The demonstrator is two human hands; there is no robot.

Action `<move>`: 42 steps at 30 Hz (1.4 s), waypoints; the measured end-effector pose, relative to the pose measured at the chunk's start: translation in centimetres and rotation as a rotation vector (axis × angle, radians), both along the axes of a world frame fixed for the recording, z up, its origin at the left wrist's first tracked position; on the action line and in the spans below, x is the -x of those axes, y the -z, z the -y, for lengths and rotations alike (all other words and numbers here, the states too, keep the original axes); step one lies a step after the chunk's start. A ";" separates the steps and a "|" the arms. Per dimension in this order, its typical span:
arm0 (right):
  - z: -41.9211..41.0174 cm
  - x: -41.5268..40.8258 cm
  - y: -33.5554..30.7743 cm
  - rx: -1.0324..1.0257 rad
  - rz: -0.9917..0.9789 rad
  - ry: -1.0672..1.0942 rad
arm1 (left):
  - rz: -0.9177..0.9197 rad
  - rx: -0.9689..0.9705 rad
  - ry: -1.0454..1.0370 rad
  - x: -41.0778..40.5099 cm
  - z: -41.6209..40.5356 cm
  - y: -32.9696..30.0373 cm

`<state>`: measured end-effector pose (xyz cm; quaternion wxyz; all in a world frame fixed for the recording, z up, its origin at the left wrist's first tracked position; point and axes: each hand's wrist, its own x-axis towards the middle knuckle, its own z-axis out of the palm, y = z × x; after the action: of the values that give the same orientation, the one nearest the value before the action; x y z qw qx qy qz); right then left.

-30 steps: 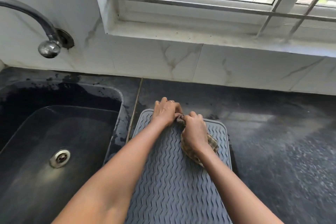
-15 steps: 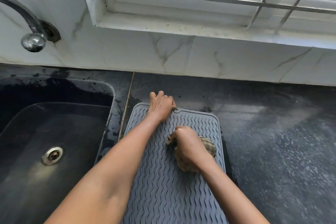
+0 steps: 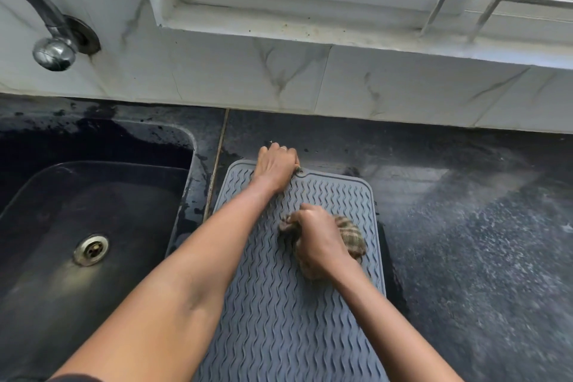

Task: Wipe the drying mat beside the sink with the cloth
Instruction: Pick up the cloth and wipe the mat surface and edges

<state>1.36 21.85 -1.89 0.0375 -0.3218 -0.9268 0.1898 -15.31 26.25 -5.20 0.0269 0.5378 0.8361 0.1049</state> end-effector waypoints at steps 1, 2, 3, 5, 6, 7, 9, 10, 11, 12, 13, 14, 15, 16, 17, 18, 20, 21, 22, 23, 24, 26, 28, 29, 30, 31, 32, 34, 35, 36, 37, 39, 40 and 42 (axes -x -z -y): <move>0.6 -0.5 -0.2 0.034 0.018 -0.016 | -0.009 0.004 -0.001 -0.1 0.1 0.0; 0.9 -0.9 -0.5 0.067 0.040 -0.040 | -0.018 0.007 0.001 -0.1 0.1 -0.1; 0.9 -0.9 -0.9 0.098 0.072 -0.068 | -0.027 0.011 0.004 -0.2 0.1 -0.2; 0.2 -0.2 -1.6 0.125 0.100 -0.082 | -0.038 0.018 0.011 -0.2 0.2 -0.5; -0.2 0.2 -1.8 0.119 0.072 -0.051 | -0.032 0.021 0.010 -0.3 0.2 -0.6; -0.5 0.6 -1.9 0.091 0.024 -0.008 | -0.022 0.022 0.005 -0.4 0.3 -0.8; -0.3 1.2 -1.7 0.015 -0.033 0.064 | -0.010 0.018 -0.004 -0.7 0.3 -1.0; 0.3 1.1 -1.5 0.007 -0.033 0.081 | -0.008 0.018 -0.008 -0.8 0.5 -1.0; 0.9 0.8 -1.2 0.023 -0.028 0.095 | -0.008 0.017 -0.014 -1.0 0.5 -1.0; 1.5 0.3 -1.0 0.057 -0.022 0.106 | -0.007 0.015 -0.023 -1.1 0.6 -0.9; 2.0 -0.3 -1.0 0.097 -0.007 0.109 | -0.001 0.017 -0.037 -1.4 0.7 -0.9; 2.6 -0.9 -1.0 0.139 0.021 0.100 | 0.004 0.024 -0.052 -1.6 0.8 -0.8; 3.0 -1.4 -1.1 0.176 0.063 0.080 | 0.005 0.024 -0.062 -1.8 0.7 -0.9; 3.3 -1.8 -1.3 0.202 0.113 0.050 | 0.001 0.019 -0.071 -2.1 0.7 -0.8; 3.5 -2.0 -1.6 0.207 0.149 0.021 | -0.005 0.007 -0.080 -2.3 0.8 -1.1; 3.5 -2.1 -1.8 0.201 0.152 0.015 | -0.002 -0.006 -0.087 -2.5 0.9 -1.3; 3.5 -2.0 -2.0 0.186 0.081 0.077 | 0.022 -0.036 -0.094 -2.7 1.3 -1.7; 3.5 -2.0 -2.0 0.147 0.035 0.127 | 0.028 -0.046 -0.081 -2.8 1.6 -1.7; 3.7 -1.9 -1.8 0.102 -0.002 0.169 | 0.028 -0.053 -0.061 -2.9 2.2 -1.7; 4.0 -1.8 -1.6 0.062 -0.024 0.187 | 0.029 -0.056 -0.032 -3.0 2.7 -1.7; 4.4 -1.8 -1.4 0.040 -0.033 0.188 | 0.036 -0.057 -0.002 -3.1 3.4 -1.8; 5.2 -2.0 -1.0 0.023 -0.035 0.178 | 0.078 -0.048 0.049 -3.3 5.3 -1.8; 5.8 -2.4 -0.7 0.049 -0.025 0.170 | 0.124 -0.006 0.099 -3.7 7.4 -1.2; 6.2 -2.8 -0.7 0.062 -0.012 0.164 | 0.134 0.024 0.127 -3.9 8.4 -0.8; 6.8 -3.2 -0.8 0.073 0.004 0.161 | 0.132 0.051 0.145 -4.2 9.2 -0.6; 7.3 -3.6 -0.8 0.085 0.022 0.160 | 0.122 0.074 0.153 -4.3 9.6 -0.4; 8.0 -4.1 -0.7 0.101 0.043 0.158 | 0.112 0.093 0.150 -4.4 9.6 -0.4; 9.3 -5.0 -0.7 0.137 0.073 0.146 | 0.097 0.147 0.135 -4.6 9.3 -0.8; 9.8 -5.4 -0.7 0.151 0.082 0.140 | 0.084 0.185 0.130 -4.8 9.3 -1.0; 10.0 -5.7 -0.8 0.157 0.081 0.135 | 0.056 0.215 0.126 -5.1 9.2 -1.2; 10.1 -5.9 -0.8 0.162 0.073 0.135 | 0.015 0.232 0.124 -5.4 9.3 -1.3; 10.1 -6.0 -0.8 0.173 0.012 0.168 | -0.089 0.234 0.139 -6.1 10.0 -1.2; 10.2 -6.1 -0.8 0.177 -0.024 0.199 | -0.134 0.231 0.162 -6.5 10.6 -1.0; 10.8 -6.2 -0.9 0.149 -0.054 0.235 | -0.180 0.241 0.211 -7.2 12.0 -0.6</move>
<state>7.56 11.02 -1.04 0.0603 -0.4246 -0.8648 0.2610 -8.09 14.27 -4.64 0.0267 0.6226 0.7806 -0.0479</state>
